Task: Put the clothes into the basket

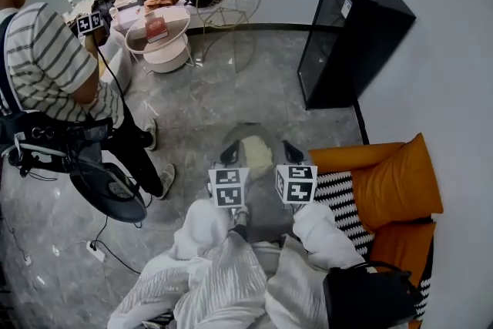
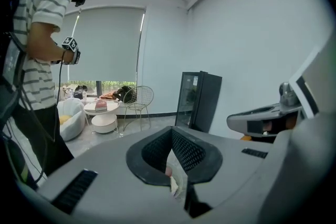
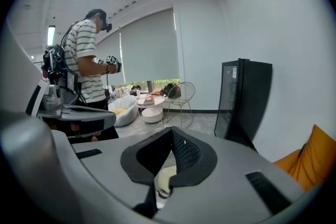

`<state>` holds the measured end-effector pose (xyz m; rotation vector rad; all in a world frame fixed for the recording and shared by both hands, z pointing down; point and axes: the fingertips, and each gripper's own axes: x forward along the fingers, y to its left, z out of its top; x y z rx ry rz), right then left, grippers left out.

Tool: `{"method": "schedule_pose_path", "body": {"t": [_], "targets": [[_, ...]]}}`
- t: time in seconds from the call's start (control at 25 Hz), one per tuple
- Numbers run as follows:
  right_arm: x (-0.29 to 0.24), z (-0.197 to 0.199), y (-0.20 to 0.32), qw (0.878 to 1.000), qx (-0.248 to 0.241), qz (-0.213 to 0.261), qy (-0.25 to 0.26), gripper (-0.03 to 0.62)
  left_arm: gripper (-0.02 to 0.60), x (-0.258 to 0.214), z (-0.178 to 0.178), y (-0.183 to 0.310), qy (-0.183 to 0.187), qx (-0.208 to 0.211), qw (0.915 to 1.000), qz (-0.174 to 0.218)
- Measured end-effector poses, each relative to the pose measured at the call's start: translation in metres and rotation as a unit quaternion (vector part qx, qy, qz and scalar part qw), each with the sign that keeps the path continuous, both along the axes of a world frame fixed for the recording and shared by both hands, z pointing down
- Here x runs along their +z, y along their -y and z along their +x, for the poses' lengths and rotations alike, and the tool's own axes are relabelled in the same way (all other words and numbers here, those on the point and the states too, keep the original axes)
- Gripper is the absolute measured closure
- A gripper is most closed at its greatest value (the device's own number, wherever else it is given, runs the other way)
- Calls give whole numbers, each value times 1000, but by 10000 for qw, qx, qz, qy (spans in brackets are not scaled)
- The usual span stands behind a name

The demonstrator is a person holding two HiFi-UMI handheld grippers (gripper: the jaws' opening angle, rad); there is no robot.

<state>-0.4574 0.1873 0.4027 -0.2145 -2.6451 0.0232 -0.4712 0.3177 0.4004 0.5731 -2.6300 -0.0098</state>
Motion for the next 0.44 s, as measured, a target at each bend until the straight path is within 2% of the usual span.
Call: {"method": "schedule_pose_path", "body": {"t": [0.16,0.44], "targets": [[10,12,3,10000,10,35,78,569,575,11,14,3,86,43,10000,-7],[-27,-41,12,10000,-67,21,-35,569,575,-24,-36,10,-32,-20,9999,-114]]}}
